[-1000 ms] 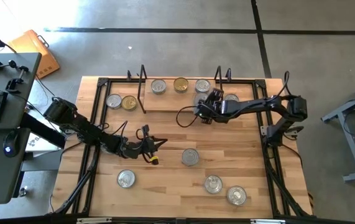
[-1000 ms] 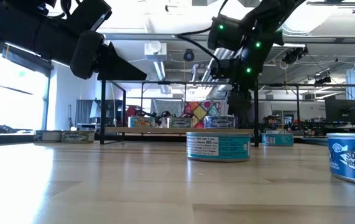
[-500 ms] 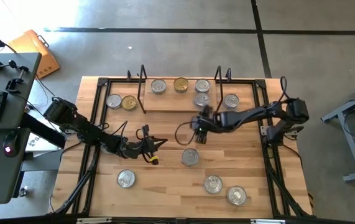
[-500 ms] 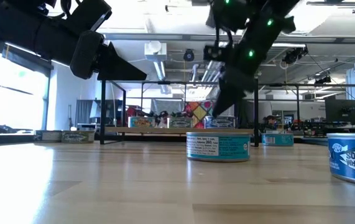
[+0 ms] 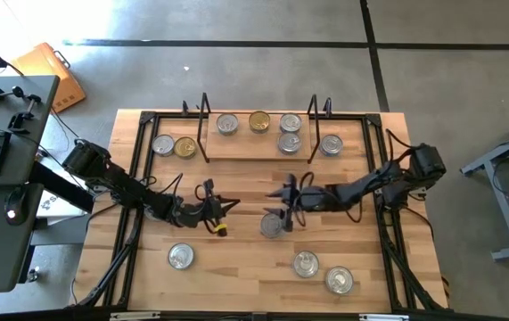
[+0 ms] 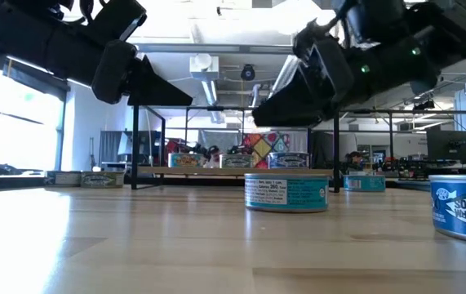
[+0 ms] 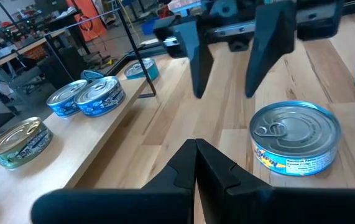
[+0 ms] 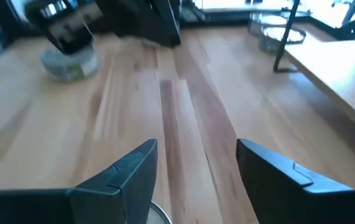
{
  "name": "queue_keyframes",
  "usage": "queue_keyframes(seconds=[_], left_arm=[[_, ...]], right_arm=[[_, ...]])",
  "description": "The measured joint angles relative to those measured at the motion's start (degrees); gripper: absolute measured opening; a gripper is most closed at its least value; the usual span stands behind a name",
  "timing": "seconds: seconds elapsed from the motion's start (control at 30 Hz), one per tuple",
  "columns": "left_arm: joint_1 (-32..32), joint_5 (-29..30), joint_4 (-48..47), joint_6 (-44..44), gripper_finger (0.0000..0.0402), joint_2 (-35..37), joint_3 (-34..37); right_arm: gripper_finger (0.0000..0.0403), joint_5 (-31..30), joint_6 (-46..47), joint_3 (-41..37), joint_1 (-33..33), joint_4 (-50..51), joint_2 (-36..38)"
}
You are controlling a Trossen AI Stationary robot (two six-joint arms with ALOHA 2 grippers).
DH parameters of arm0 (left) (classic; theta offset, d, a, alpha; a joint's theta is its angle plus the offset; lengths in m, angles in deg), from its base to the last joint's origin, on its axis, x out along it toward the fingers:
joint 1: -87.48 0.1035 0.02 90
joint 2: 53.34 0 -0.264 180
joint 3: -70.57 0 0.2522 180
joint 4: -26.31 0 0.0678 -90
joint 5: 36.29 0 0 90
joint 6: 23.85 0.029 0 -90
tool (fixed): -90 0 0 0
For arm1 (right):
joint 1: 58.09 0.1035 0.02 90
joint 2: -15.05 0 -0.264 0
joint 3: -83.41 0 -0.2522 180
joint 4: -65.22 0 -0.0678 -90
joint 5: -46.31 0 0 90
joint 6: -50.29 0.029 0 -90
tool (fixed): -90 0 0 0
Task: Stack canned seafood by type on shelf
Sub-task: Put the green tuna can on the shelf aligned with the other green tuna can
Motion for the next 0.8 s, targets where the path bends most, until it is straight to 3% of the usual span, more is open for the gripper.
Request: queue_keyframes(seconds=[0.1,0.33,0.57,0.8], left_arm=[[0.0,-0.01,0.02,-1.19,0.0,0.0,0.0],[0.0,0.0,0.09,-2.85,0.0,0.0,0.01],[1.03,-0.04,0.59,-2.92,0.0,0.0,0.02],[1.46,-0.57,0.57,-3.0,0.0,0.0,0.02]], right_arm=[[0.021,-0.02,0.59,-0.71,-0.07,-3.77,0.02],[0.021,-0.02,-2.41,0.2,-0.11,-3.32,0.0],[0.021,0.0,0.54,0.2,0.44,-2.11,0.31],[0.021,0.0,0.48,0.2,2.26,5.39,7.14]])
